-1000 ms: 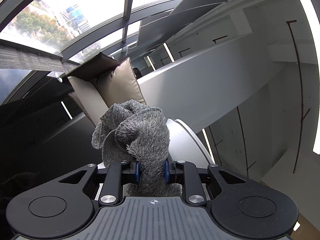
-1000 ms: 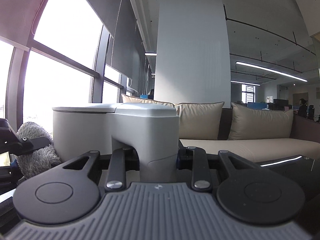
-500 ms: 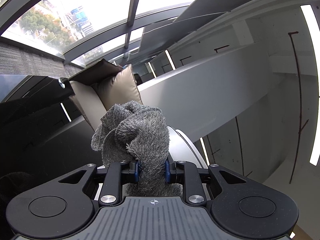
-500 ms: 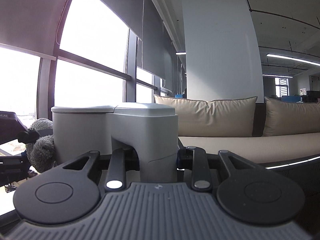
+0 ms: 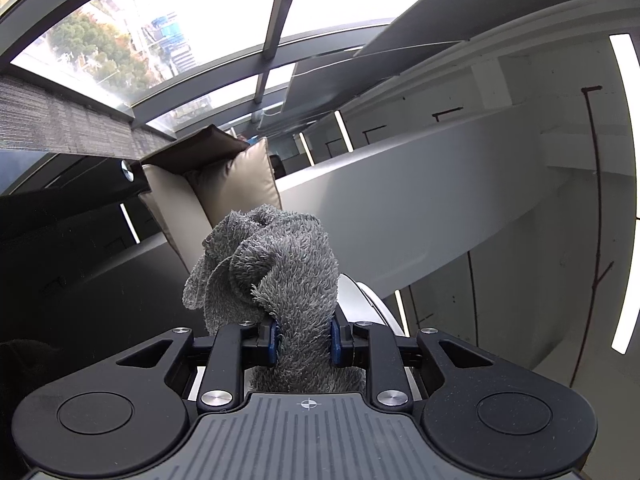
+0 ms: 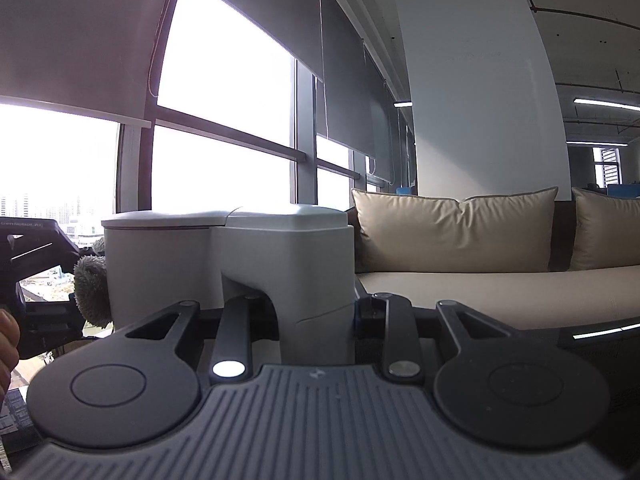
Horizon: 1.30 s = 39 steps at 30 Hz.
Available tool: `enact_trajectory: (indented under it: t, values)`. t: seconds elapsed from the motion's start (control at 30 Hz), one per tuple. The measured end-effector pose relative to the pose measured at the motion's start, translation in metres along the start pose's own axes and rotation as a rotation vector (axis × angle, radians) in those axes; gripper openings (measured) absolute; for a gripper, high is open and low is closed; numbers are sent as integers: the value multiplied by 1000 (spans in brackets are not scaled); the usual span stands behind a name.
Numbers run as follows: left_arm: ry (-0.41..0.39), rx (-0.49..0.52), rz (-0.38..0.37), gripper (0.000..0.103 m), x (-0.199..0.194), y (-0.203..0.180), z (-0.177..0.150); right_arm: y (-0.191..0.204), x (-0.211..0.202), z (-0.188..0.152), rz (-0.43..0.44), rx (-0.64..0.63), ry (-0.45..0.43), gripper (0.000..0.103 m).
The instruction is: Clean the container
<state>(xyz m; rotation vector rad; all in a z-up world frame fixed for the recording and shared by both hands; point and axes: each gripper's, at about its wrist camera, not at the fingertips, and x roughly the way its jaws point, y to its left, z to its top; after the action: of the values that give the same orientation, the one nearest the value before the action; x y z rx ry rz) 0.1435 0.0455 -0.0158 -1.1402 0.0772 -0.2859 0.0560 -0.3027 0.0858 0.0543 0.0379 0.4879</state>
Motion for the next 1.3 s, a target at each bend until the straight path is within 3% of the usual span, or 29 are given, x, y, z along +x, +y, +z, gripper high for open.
enact_trajectory:
  t: [0.37, 1.0, 1.17, 1.3]
  values:
    - [-12, -1, 5, 23, 4, 2, -3, -5, 2, 3, 30, -1, 3, 30]
    - [78, -85, 352, 23, 18, 58, -16, -9, 6, 0, 27, -4, 5, 30]
    - [99, -124, 396, 23, 17, 68, -12, -9, 6, 0, 26, -3, 5, 30]
    - [108, -158, 363, 21, 16, 69, -6, -9, 6, -1, 25, -3, 5, 30]
